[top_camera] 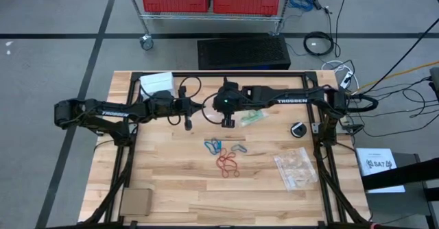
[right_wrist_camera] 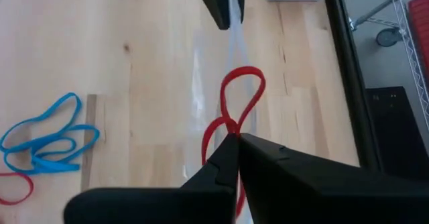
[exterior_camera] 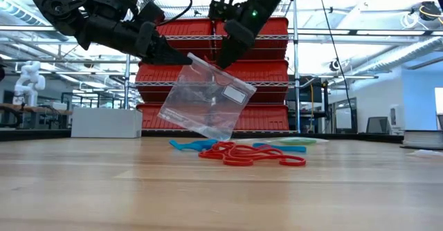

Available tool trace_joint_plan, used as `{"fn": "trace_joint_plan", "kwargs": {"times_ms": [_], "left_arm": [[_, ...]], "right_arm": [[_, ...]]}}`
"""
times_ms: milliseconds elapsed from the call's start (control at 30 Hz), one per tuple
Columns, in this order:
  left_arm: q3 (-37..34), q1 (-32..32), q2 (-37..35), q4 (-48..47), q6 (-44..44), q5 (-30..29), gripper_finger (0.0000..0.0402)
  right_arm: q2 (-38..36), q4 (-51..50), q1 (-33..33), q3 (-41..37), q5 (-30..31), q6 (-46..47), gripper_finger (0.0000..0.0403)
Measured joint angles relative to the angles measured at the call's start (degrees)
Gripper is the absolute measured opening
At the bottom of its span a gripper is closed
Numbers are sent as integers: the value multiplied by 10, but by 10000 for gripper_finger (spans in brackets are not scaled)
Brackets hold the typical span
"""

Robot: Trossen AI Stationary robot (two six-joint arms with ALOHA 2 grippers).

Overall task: Sort rubber bands
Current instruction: Put the red rubber band into the top left transparent zip lock bag

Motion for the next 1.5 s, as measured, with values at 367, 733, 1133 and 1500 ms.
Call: {"fn": "trace_joint_plan", "kwargs": {"times_ms": [367, 733, 1133, 1500], "left_arm": [[0, 0, 0, 1, 0, 4, 0], [0, 0, 0, -2, 0, 9, 0], [0, 0, 0, -2, 1, 11, 0], [0, -1, 0, -2, 3, 24, 0]], "right_arm": [[4, 22, -12, 0, -14, 25, 23], [-8, -10, -11, 24, -13, 33, 116], [-9, -106, -12, 86, -11, 27, 60], [-9, -128, -35, 79, -9, 12, 62]]}}
